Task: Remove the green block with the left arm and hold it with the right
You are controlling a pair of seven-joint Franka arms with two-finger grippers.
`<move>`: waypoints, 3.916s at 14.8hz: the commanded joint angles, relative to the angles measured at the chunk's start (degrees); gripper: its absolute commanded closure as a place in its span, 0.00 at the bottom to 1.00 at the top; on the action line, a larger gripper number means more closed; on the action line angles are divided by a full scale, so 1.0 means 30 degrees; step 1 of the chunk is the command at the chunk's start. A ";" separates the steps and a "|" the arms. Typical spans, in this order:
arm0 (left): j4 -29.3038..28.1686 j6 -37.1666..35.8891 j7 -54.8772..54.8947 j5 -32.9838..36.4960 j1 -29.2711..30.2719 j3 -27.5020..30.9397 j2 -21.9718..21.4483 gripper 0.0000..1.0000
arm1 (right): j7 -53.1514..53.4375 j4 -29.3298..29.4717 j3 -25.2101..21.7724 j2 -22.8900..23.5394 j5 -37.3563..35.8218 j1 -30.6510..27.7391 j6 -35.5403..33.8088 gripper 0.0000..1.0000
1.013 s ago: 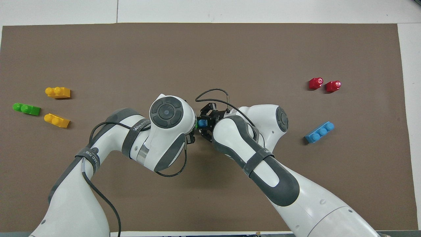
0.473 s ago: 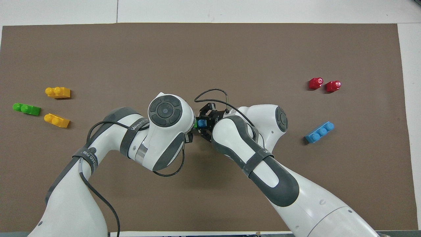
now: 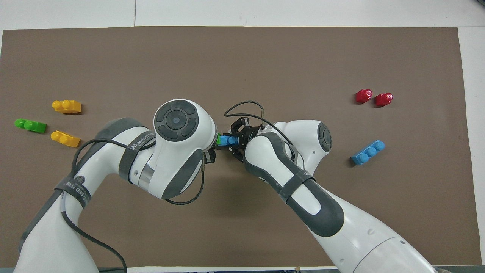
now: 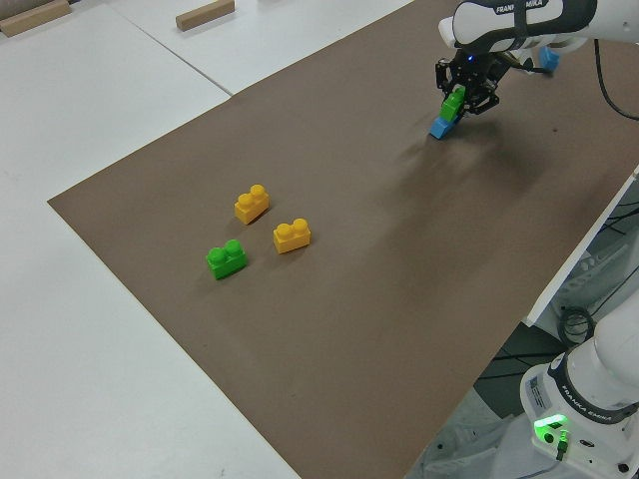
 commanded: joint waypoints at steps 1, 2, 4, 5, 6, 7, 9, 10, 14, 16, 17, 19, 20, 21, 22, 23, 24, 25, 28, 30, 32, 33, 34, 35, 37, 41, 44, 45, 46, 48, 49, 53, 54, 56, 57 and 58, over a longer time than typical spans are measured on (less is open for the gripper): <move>-0.0069 -0.1882 0.1165 -0.0492 0.0248 0.0088 -0.1406 1.00 | -0.0466 0.0135 -0.0014 0.0149 0.0669 -0.0209 0.0078 1.00; -0.0098 -0.2411 0.2069 -0.0697 0.0713 0.0089 -0.1757 1.00 | -0.0495 0.0164 -0.0014 0.0120 0.0640 -0.0414 -0.0098 1.00; -0.0244 -0.3379 0.4614 -0.0787 0.1679 0.0147 -0.2228 1.00 | -0.0554 0.0339 -0.0073 -0.0230 0.0378 -0.1523 -0.1614 1.00; -0.0303 -0.3441 0.6048 -0.0816 0.2468 0.0147 -0.2259 1.00 | -0.0612 0.0369 -0.0160 -0.0406 0.0202 -0.2254 -0.2697 1.00; -0.0391 -0.3413 0.7513 -0.0816 0.3259 0.0147 -0.2259 1.00 | -0.0642 0.0543 -0.0219 -0.0582 -0.0525 -0.3074 -0.3810 1.00; -0.0420 -0.3383 0.9123 -0.0816 0.4224 0.0147 -0.2259 1.00 | -0.0642 0.0806 -0.0219 -0.0583 -0.1808 -0.4126 -0.4952 1.00; -0.0421 -0.3238 1.2404 -0.0816 0.5603 0.0147 -0.2259 1.00 | -0.0875 0.1304 -0.0190 -0.0583 -0.3396 -0.5857 -0.6858 1.00; -0.0508 -0.3121 1.4073 -0.0816 0.6422 0.0147 -0.2259 1.00 | -0.1050 0.1510 -0.0190 -0.0583 -0.3925 -0.6590 -0.7680 1.00; -0.1005 -0.1279 2.1166 -0.0904 0.9880 0.0147 -0.2142 1.00 | -0.2220 0.2068 -0.0161 -0.0554 -0.6359 -0.9200 -1.0203 1.00; -0.1153 -0.0632 2.3629 -0.0992 1.1054 0.0147 -0.1938 1.00 | -0.3099 0.2098 -0.0190 -0.0583 -0.6799 -1.0225 -1.0850 1.00; -0.1124 -0.0194 2.4395 -0.0992 1.1408 0.0176 -0.1647 1.00 | -0.3335 0.2098 -0.0190 -0.0554 -0.7208 -1.0607 -1.0910 1.00; -0.1124 0.1238 2.4988 -0.0963 1.1733 0.0177 -0.0710 1.00 | -0.3776 0.2098 -0.0161 -0.0554 -0.7941 -1.1456 -1.1143 1.00; -0.1095 0.1884 2.4989 -0.0963 1.1733 0.0177 -0.0300 1.00 | -0.3835 0.2272 -0.0161 -0.0554 -0.8205 -1.1838 -1.1493 1.00; -0.1095 0.2412 2.4989 -0.0963 1.1733 0.0177 -0.0006 1.00 | -0.4038 0.2534 -0.0161 -0.0525 -0.8469 -1.2132 -1.1845 1.00; -0.1066 0.2650 2.4989 -0.0934 1.1762 0.0177 0.0200 1.00 | -0.4273 0.2595 -0.0161 -0.0525 -0.8704 -1.2454 -1.2167 1.00; -0.1007 0.2826 2.5047 -0.0818 1.1763 0.0206 0.0550 1.00 | -0.4565 0.2596 -0.0161 -0.0525 -0.8735 -1.2689 -1.2258 1.00; -0.0949 0.3321 2.5163 -0.0729 1.1763 0.0206 0.1018 1.00 | -0.4916 0.2567 -0.0161 -0.0525 -0.8764 -1.2865 -1.2287 1.00; -0.0948 0.3877 2.5222 -0.0729 1.1763 0.0264 0.1399 1.00 | -0.5151 0.2508 -0.0161 -0.0496 -0.8765 -1.3012 -1.2375 1.00; -0.0335 0.4410 2.5223 -0.0699 1.1792 0.0265 0.2630 1.00 | -0.6087 0.1983 -0.0161 -0.0495 -0.8794 -1.3277 -1.2143 1.00; 0.0017 0.4352 2.5252 -0.0699 1.1792 0.0265 0.2984 1.00 | -0.6704 0.1426 -0.0161 -0.0554 -0.8794 -1.3306 -1.1675 1.00; 0.0310 0.4235 2.5223 -0.0699 1.1821 0.0265 0.3539 1.00 | -0.7173 0.1220 -0.0161 -0.0408 -0.8765 -1.3307 -1.1439 1.00; 0.0718 0.3944 2.5223 -0.0699 1.1821 0.0265 0.3774 1.00 | -0.7233 0.1016 -0.0161 -0.0437 -0.8765 -1.3336 -1.1148 1.00; 0.1273 0.3303 2.5165 -0.0728 1.1821 0.0265 0.4153 1.00 | -0.7292 0.0869 -0.0161 -0.0466 -0.8765 -1.3307 -1.1029 1.00; 0.2004 0.2485 2.5106 -0.0758 1.1821 0.0265 0.4592 1.00 | -0.7438 0.0809 -0.0161 -0.0466 -0.8765 -1.3307 -1.0999 1.00; 0.2479 0.1950 2.5106 -0.0991 1.2141 0.0323 0.4889 1.00 | -0.7498 0.0809 -0.0161 -0.0495 -0.8794 -1.3219 -1.0824 1.00; 0.2188 0.2094 2.5135 -0.1022 1.2466 0.0294 0.4919 1.00 | -0.7177 0.0574 -0.0190 -0.0496 -0.8794 -1.2809 -1.0237 0.19; 0.1952 0.2301 2.5164 -0.0992 1.2378 0.0323 0.4889 1.00 | -0.6708 0.0836 -0.0190 -0.0524 -0.8794 -1.2779 -1.0470 0.01; 0.1952 0.2301 2.5164 -0.0992 1.2378 0.0323 0.4889 0.94 | -0.6504 0.0896 -0.0190 -0.0612 -0.8794 -1.2750 -1.0558 0.00; 0.1952 0.2301 2.5164 -0.0992 1.2378 0.0323 0.4889 0.86 | -0.6066 0.0954 -0.0190 -0.0932 -0.8823 -1.2692 -1.0762 0.00; 0.1952 0.2301 2.5223 -0.0963 1.2378 0.0323 0.4889 0.59 | -0.4866 0.1276 -0.0219 -0.1634 -0.9056 -1.2225 -1.1231 0.00; 0.1981 0.2272 2.5223 -0.0934 1.2349 0.0323 0.4889 0.55 | -0.4339 0.1480 -0.0219 -0.2015 -0.9609 -1.2194 -1.1378 0.00; 0.2215 0.1688 2.5223 -0.0817 1.2319 0.0323 0.4889 0.00 | -0.4244 0.1979 -0.0016 -0.3393 -1.2036 -1.2076 -1.1409 0.00; 0.2361 0.1366 2.5252 -0.0787 1.2319 0.0323 0.4831 0.00 | -0.4391 0.2328 0.0044 -0.3570 -1.3177 -1.1960 -1.1438 0.00; 0.2771 0.0897 2.5252 -0.0816 1.2348 0.0294 0.4511 0.00 | -0.5472 0.2770 0.0044 -0.4009 -1.5027 -1.1345 -1.1467 0.00; 0.2889 0.0720 2.5252 -0.0816 1.2407 0.0294 0.4074 0.00 | -0.5650 0.2858 0.0073 -0.4127 -1.5382 -1.1344 -1.1467 0.00; 0.2890 0.0545 2.5252 -0.0845 1.2465 0.0265 0.3547 0.00 | -0.5942 0.2975 0.0073 -0.4273 -1.5502 -1.1373 -1.1641 0.00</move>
